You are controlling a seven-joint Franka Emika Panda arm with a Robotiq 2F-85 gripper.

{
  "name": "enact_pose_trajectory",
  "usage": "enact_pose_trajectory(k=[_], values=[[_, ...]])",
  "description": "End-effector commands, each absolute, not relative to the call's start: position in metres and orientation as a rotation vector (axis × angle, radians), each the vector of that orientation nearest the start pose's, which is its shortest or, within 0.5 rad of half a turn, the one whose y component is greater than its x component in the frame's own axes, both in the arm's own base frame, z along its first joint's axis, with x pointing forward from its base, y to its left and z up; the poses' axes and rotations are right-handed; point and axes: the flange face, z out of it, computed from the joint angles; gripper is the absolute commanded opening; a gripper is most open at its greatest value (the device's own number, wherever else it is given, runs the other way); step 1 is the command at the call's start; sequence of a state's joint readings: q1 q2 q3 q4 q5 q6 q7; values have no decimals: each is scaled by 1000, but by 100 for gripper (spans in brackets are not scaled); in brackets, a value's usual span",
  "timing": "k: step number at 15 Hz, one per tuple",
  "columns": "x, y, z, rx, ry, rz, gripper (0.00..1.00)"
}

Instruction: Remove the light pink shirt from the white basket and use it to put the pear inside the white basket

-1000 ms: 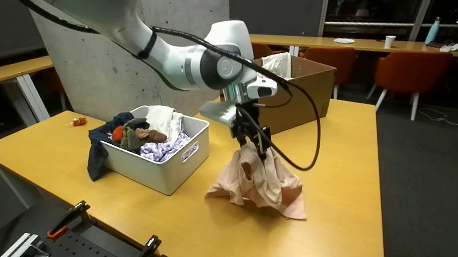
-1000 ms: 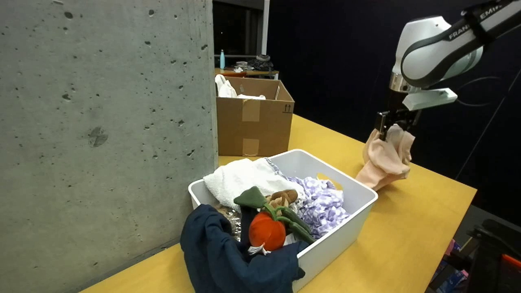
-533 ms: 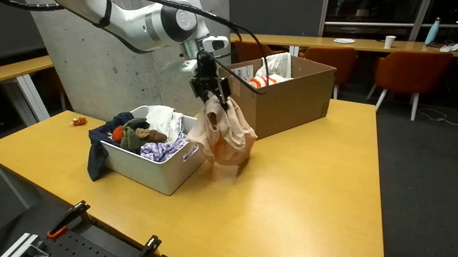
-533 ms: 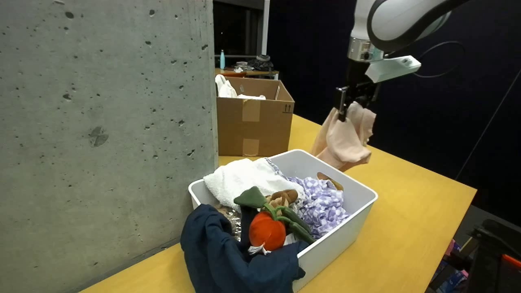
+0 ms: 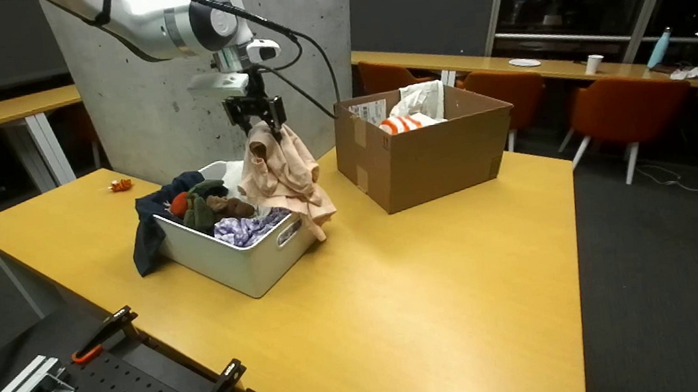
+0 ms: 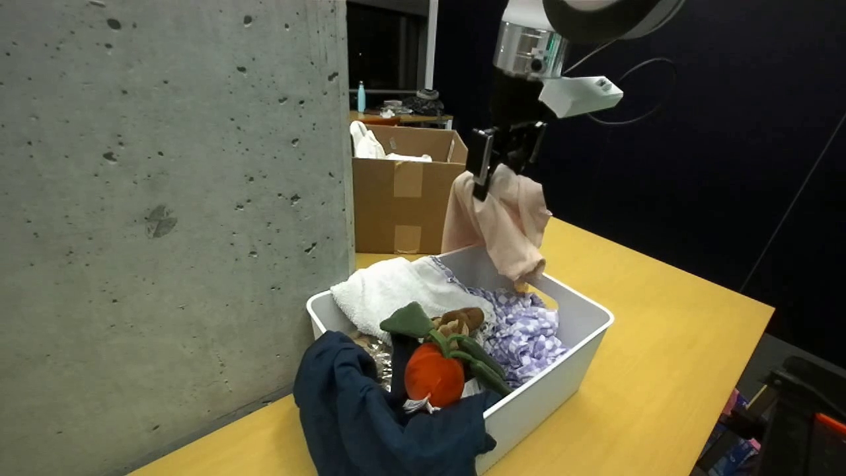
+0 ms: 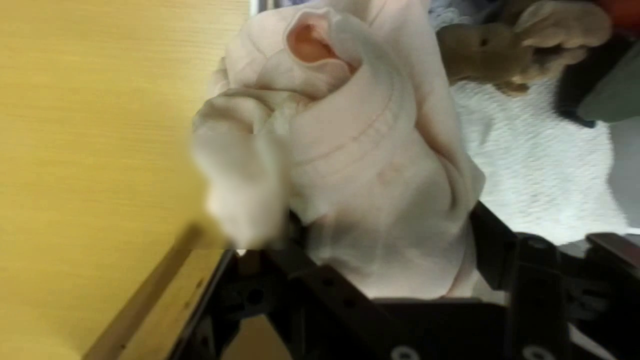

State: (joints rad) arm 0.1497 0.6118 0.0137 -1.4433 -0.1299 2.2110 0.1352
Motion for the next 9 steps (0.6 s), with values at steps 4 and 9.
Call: enact_pose_trajectory(k=[4,9], values=[[687,143,381,-2935,-537,-335,53],[696,129,319,-2799,-657,-171,53]])
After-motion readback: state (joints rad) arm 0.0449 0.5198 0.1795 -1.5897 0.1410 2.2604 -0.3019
